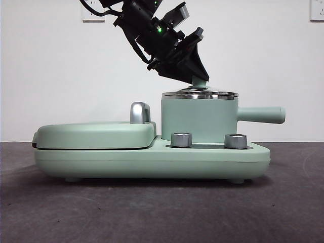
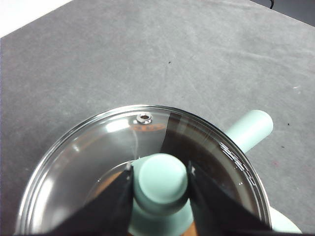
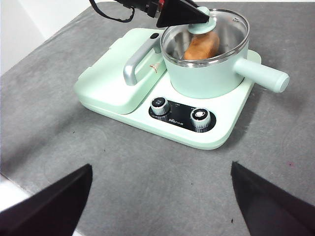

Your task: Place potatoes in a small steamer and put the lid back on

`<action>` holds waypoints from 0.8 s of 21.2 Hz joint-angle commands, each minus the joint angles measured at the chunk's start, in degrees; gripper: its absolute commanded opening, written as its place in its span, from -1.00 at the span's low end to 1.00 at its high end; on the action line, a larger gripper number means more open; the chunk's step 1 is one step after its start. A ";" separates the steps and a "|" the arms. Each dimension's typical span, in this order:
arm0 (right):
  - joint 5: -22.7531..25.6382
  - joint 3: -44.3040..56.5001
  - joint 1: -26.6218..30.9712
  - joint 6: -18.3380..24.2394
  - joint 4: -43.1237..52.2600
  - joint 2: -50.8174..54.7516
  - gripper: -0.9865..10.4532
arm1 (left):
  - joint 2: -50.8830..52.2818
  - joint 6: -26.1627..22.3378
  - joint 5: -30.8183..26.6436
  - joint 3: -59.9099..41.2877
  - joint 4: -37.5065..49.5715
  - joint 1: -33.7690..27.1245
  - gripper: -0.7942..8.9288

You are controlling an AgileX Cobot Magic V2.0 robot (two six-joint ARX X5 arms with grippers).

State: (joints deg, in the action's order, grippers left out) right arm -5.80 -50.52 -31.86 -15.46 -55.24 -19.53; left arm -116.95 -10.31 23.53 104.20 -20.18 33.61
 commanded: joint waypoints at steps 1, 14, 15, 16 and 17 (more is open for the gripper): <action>0.26 -0.44 -0.42 -0.66 0.37 -0.11 -0.06 | -1.01 -0.22 0.66 1.36 -0.46 0.85 0.15; -0.50 -0.44 -0.44 -0.55 0.35 -0.20 -0.06 | 12.07 5.09 0.33 18.08 -59.36 0.98 0.36; -0.87 -0.44 -0.44 -0.57 0.35 -0.20 -0.06 | 13.09 5.09 0.35 17.97 -60.94 1.05 0.36; -1.90 -0.44 -0.44 -0.59 0.33 -0.20 -0.06 | 15.04 5.33 0.37 16.98 -61.59 1.38 0.36; -2.45 -0.44 -0.44 -0.59 0.33 -0.20 -0.06 | 17.68 5.35 0.37 14.88 -61.61 1.40 0.36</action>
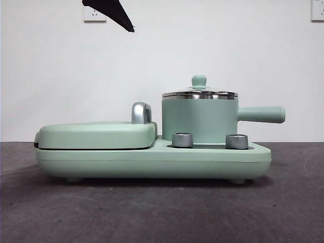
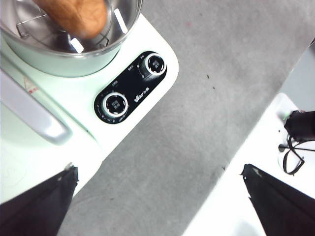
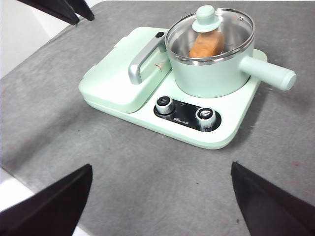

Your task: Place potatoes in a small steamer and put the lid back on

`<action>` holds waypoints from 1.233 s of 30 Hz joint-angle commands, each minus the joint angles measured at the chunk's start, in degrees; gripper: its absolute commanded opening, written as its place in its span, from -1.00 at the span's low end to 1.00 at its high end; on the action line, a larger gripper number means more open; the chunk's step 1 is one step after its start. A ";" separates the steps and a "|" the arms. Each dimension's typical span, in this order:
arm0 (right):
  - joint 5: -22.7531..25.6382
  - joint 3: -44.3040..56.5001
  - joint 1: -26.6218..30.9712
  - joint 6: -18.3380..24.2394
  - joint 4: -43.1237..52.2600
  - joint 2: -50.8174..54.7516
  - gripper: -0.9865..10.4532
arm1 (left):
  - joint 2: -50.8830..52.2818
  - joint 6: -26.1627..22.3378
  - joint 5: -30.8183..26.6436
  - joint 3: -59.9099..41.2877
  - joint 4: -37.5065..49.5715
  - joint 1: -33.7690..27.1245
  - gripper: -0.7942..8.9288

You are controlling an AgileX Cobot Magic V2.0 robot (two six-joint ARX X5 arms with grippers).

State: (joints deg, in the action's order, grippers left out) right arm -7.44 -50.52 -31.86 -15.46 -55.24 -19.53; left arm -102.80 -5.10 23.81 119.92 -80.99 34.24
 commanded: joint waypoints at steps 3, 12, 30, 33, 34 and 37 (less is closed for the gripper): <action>-1.73 -0.44 -0.42 -0.59 0.37 -0.24 -0.06 | 14.78 0.02 0.09 -12.50 0.24 0.74 0.36; -3.17 -0.44 -0.42 -0.48 -0.33 -0.24 -0.87 | 50.03 5.62 -0.22 -50.14 27.34 0.59 -0.85; -1.53 -0.48 -0.37 -0.59 -0.46 -0.20 -0.79 | 78.84 15.19 -9.70 -66.64 25.40 0.61 -0.82; -1.51 -0.48 -0.37 -0.59 -0.46 -0.20 -0.79 | 80.74 15.06 -9.70 -66.95 25.86 0.11 -0.82; -1.53 -0.48 -0.37 -0.59 -0.46 -0.20 -0.79 | 81.53 15.08 -9.60 -67.06 25.81 -0.37 -0.82; -1.53 -0.48 -0.37 -0.59 -0.46 -0.20 -0.79 | 84.04 14.78 -8.31 -69.35 28.00 -4.72 -0.82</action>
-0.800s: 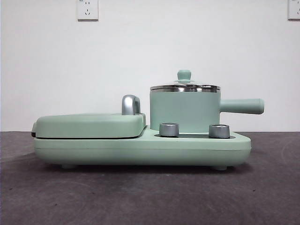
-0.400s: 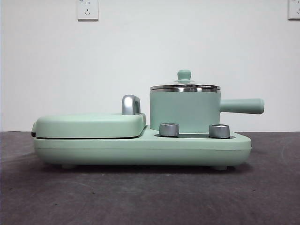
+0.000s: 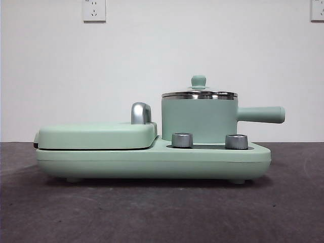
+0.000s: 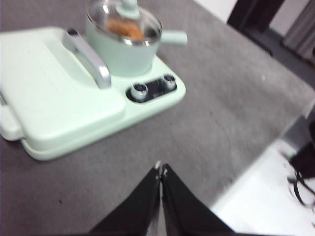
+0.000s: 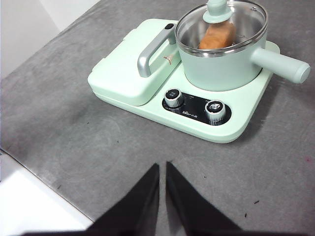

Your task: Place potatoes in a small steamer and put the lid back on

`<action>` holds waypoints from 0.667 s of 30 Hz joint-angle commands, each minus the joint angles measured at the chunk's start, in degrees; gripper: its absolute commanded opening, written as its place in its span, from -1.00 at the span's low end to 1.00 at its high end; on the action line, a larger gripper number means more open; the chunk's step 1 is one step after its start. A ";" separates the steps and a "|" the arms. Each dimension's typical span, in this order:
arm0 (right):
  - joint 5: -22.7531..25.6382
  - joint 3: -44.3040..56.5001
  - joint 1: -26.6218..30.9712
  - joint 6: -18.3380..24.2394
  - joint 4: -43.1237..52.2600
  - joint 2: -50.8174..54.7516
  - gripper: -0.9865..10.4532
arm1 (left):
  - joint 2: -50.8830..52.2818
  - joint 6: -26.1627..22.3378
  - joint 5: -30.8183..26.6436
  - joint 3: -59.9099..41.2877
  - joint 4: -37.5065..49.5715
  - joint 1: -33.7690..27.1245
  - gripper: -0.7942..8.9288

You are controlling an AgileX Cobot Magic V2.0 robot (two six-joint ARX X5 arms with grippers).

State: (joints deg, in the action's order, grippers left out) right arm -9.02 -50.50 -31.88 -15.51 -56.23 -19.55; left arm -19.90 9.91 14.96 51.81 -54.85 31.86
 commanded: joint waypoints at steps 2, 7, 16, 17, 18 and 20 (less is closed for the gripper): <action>0.07 -0.50 -0.35 -0.55 0.52 -0.17 -0.79 | 3.43 0.07 0.42 -4.94 6.21 -7.23 -0.82; 0.04 -0.50 -0.35 -0.55 0.52 -0.17 -0.79 | 10.80 -3.19 0.39 -18.62 21.62 -20.74 -0.82; 0.09 -0.50 -0.35 -0.55 0.52 -0.17 -0.79 | 19.74 -5.86 -2.12 -40.89 34.49 -31.21 -0.82; 0.09 -0.50 -0.35 -0.55 0.52 -0.17 -0.79 | 19.74 -5.88 -2.40 -42.25 34.84 -31.39 -0.82; 0.07 -0.50 -0.35 -0.55 0.52 -0.17 -0.79 | 19.71 -5.84 -3.08 -43.50 35.30 -31.54 -0.82; 0.04 -0.50 -0.35 -0.55 0.52 -0.17 -0.79 | 19.74 -5.77 -4.31 -45.66 36.70 -31.63 -0.82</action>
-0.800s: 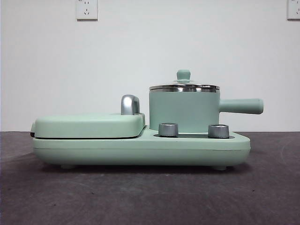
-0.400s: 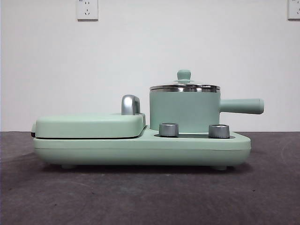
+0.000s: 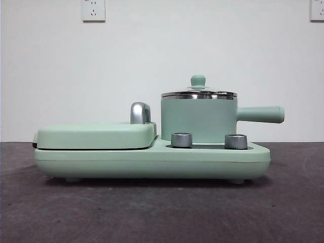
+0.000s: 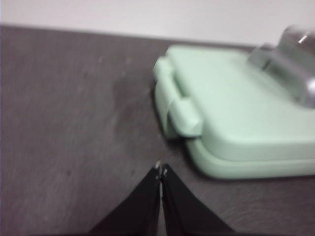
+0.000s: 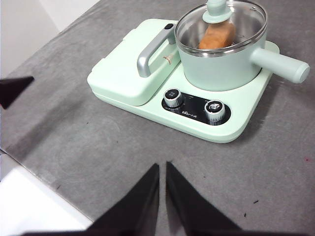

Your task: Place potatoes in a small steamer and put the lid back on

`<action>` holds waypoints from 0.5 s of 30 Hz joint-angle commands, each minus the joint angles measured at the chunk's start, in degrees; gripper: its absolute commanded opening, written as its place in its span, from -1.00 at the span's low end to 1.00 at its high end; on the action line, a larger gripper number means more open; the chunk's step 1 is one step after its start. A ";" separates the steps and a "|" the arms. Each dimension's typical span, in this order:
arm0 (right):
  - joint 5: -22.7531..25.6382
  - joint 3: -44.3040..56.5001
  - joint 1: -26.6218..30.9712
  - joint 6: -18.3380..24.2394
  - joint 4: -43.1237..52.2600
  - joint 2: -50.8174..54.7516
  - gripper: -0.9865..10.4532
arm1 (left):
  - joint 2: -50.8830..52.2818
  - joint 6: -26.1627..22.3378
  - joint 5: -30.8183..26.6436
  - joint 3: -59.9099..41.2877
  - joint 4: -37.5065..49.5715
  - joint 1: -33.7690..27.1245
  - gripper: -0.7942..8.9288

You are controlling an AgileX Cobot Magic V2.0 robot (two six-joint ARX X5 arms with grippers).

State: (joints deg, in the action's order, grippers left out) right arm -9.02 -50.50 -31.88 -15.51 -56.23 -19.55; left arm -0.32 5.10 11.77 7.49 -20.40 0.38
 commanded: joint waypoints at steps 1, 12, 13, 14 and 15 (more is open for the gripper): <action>0.02 -0.50 -0.35 -0.55 0.52 -0.17 -0.79 | 0.15 -0.96 -1.66 -2.47 3.39 -0.15 -0.82; 0.04 -0.50 -0.35 -0.55 0.52 -0.17 -0.79 | 0.15 0.52 -10.71 -6.78 9.53 -0.42 -0.82; 0.04 -0.50 -0.35 -0.52 0.52 -0.17 -0.79 | 0.15 0.50 -10.73 -6.78 9.66 -0.42 -0.82; 0.04 -0.50 -0.35 -0.55 0.52 -0.17 -0.79 | 0.15 0.57 -10.73 -6.78 9.62 -0.42 -0.82; 0.04 -0.50 -0.35 -0.52 0.52 -0.17 -0.79 | 0.15 0.98 -10.67 -6.78 9.66 -0.42 -0.82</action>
State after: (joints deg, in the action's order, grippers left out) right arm -9.02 -50.50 -31.88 -15.51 -56.25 -19.55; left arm -0.23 5.61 1.34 1.85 -10.33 0.03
